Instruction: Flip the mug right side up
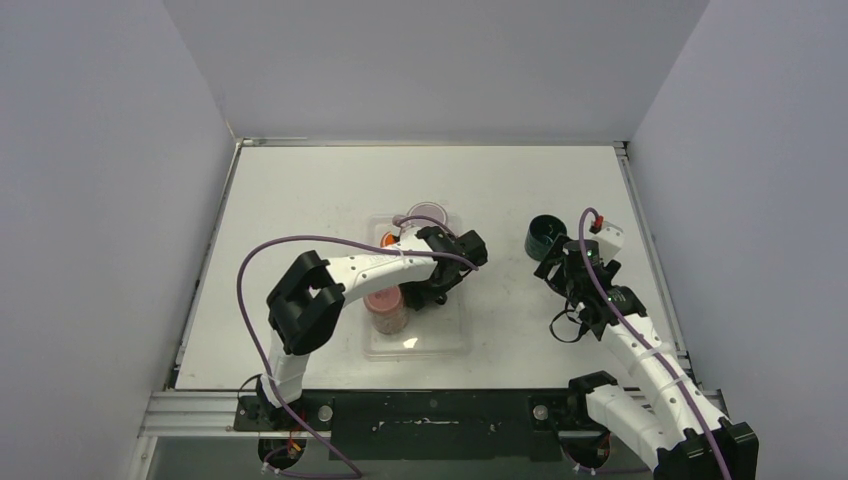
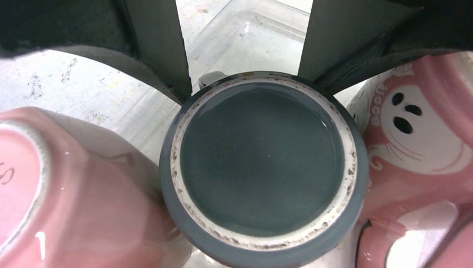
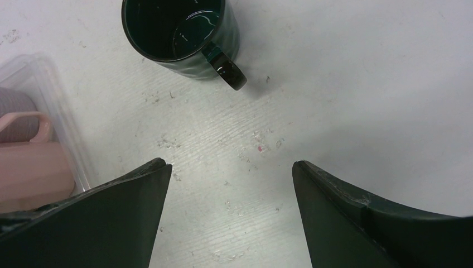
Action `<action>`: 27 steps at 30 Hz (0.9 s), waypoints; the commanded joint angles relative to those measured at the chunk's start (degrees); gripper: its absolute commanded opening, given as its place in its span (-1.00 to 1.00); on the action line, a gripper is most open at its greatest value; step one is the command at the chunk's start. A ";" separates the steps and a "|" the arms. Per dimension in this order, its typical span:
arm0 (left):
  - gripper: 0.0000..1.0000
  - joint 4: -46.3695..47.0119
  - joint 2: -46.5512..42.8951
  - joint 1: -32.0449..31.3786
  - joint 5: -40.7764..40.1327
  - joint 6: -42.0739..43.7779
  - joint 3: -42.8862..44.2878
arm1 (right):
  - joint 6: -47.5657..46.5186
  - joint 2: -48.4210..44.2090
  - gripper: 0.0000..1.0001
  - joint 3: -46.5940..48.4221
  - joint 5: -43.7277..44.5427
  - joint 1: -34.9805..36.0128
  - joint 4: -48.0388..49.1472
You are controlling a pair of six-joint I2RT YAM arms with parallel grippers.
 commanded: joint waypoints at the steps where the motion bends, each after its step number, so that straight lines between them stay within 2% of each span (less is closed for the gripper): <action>1: 0.35 -5.58 0.24 0.28 -6.09 -5.35 3.33 | -2.02 -0.60 0.64 0.02 -0.66 -0.29 0.07; 5: 0.26 -5.08 1.10 -0.20 -7.05 -6.06 3.91 | -3.09 -1.10 0.64 -0.42 -1.27 -0.37 0.43; 16: -0.44 -3.06 1.70 -1.99 -5.80 -3.93 3.25 | -2.53 -1.93 0.64 -0.95 -2.65 -0.37 0.90; 22: -0.79 1.26 0.40 -2.01 -2.92 -1.53 0.18 | -1.94 -1.60 0.63 -1.07 -2.39 -0.40 1.56; 27: -0.87 2.10 -0.69 -1.93 -3.17 -0.47 -1.32 | -2.28 -1.06 0.63 -0.44 -1.50 -0.43 1.57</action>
